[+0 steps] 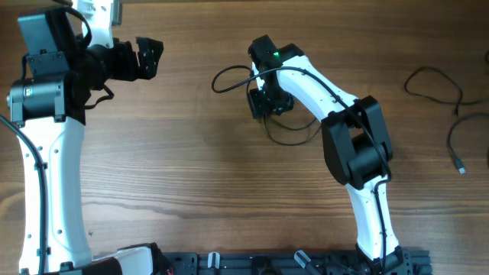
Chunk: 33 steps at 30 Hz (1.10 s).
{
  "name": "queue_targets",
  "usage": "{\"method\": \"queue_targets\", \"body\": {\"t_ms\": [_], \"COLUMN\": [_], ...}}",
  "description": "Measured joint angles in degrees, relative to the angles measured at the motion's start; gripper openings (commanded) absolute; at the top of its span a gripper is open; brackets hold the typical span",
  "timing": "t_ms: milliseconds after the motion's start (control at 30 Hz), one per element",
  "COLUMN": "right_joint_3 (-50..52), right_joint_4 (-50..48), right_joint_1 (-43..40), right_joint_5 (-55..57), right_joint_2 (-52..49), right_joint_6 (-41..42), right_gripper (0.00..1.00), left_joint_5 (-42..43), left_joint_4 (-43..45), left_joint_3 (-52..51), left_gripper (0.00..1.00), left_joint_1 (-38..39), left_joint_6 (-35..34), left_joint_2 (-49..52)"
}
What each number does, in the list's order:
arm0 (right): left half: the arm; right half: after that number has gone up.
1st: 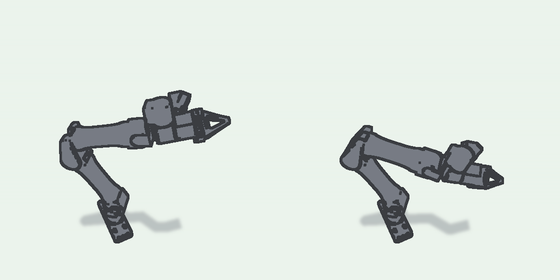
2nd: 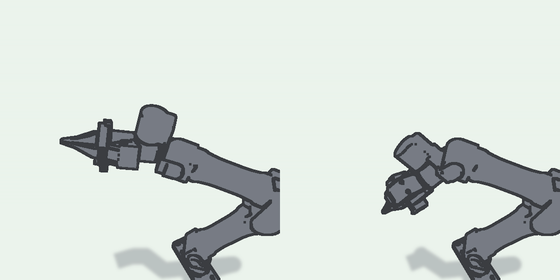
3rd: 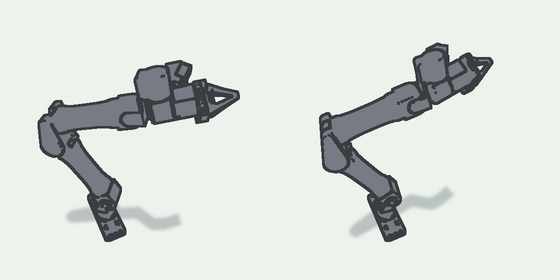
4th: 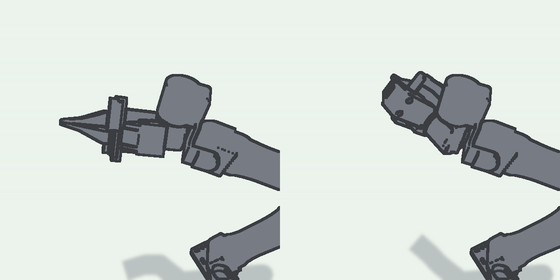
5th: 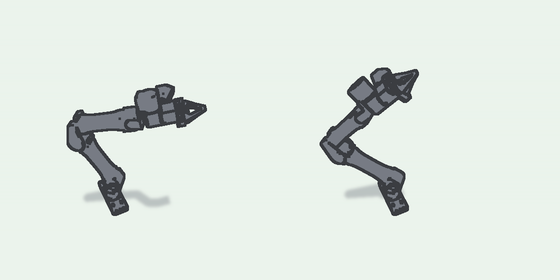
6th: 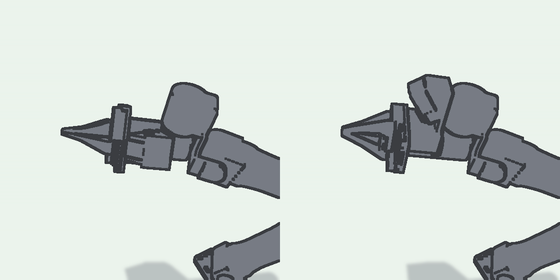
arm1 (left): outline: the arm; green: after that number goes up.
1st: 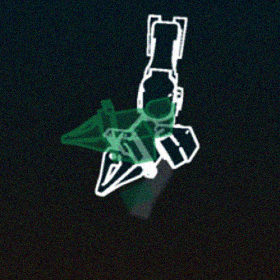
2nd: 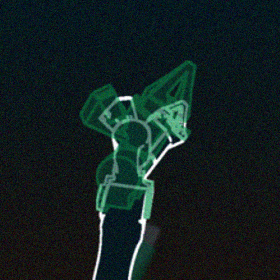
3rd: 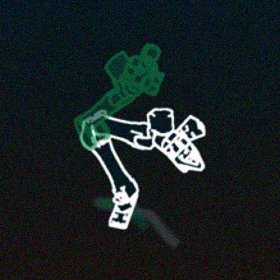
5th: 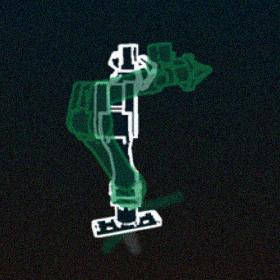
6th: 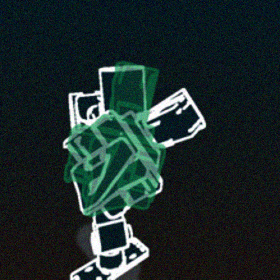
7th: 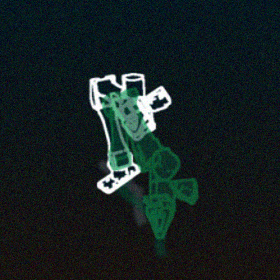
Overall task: Untangle cables
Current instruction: 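Close the right gripper on the cable loop strands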
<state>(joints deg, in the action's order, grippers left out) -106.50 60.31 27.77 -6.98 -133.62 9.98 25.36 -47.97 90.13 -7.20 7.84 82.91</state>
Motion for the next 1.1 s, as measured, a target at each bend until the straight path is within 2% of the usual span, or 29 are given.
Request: {"method": "queue_targets", "body": {"t_ms": [333,700,800,967,1100], "right_joint_3": [0.83,4.02,4.04,4.15,4.33], "right_joint_4": [-0.92,-1.84,-1.88,-2.08,-2.19], "right_joint_1": [0.00,0.00,0.00,-0.11,-0.11], "right_joint_5": [0.04,1.03,1.09,1.88,2.36], "right_joint_2": [0.26,1.97,1.99,1.99,2.01], "right_joint_6": [-7.28,-11.63,-11.87,-11.85,-12.07], "right_gripper": [0.61,0.59,0.52,0.49,0.36], "left_joint_5": [0.00,0.02,0.02,0.00,0.00], "left_joint_4": [0.00,0.00,0.00,0.00,0.00], "left_joint_3": [0.00,0.00,0.00,0.00,0.00], "left_gripper": [0.99,1.00,1.00,0.99,0.99], "left_joint_1": [0.00,0.00,0.00,0.00,0.00], "left_joint_6": [0.00,0.00,0.00,0.00,0.00], "left_joint_2": [-0.35,-2.43,-2.54,-2.69,-2.69]}}
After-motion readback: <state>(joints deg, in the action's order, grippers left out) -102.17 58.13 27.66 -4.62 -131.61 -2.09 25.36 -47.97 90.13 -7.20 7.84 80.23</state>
